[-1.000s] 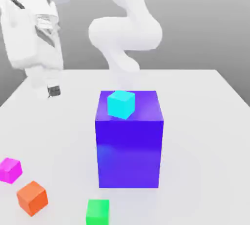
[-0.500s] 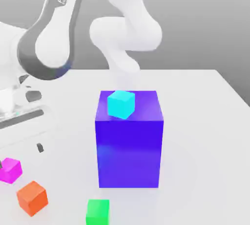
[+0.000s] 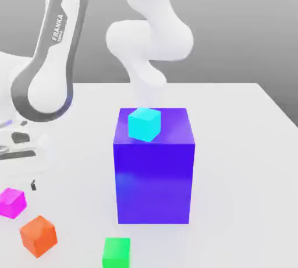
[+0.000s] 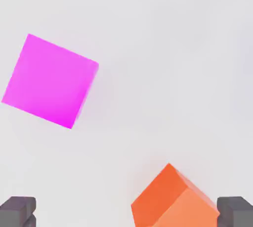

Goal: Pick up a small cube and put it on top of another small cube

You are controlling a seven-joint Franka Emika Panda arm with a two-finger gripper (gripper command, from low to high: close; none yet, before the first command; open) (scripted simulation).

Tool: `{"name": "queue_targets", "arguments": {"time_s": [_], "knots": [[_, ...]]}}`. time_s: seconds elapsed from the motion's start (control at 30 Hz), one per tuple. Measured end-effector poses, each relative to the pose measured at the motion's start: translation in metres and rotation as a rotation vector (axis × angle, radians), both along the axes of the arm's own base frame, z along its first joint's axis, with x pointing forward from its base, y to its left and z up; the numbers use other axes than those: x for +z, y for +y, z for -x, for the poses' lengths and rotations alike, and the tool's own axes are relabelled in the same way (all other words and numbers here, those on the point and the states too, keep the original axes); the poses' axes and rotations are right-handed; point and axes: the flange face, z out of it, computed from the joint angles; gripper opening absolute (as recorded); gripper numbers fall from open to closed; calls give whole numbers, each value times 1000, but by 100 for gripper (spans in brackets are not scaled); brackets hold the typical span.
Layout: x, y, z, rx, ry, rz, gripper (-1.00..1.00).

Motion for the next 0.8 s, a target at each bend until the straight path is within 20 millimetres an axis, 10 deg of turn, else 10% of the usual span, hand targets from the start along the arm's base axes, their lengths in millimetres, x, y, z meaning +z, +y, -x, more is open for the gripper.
{"name": "queue_targets", "arguments": {"time_s": [0.1,0.13,0.8], "knots": [[-43,-18,21,-185,46,44,0],[-52,-19,23,-202,49,48,-100],[-4,-9,25,-201,112,27,-100]]}}
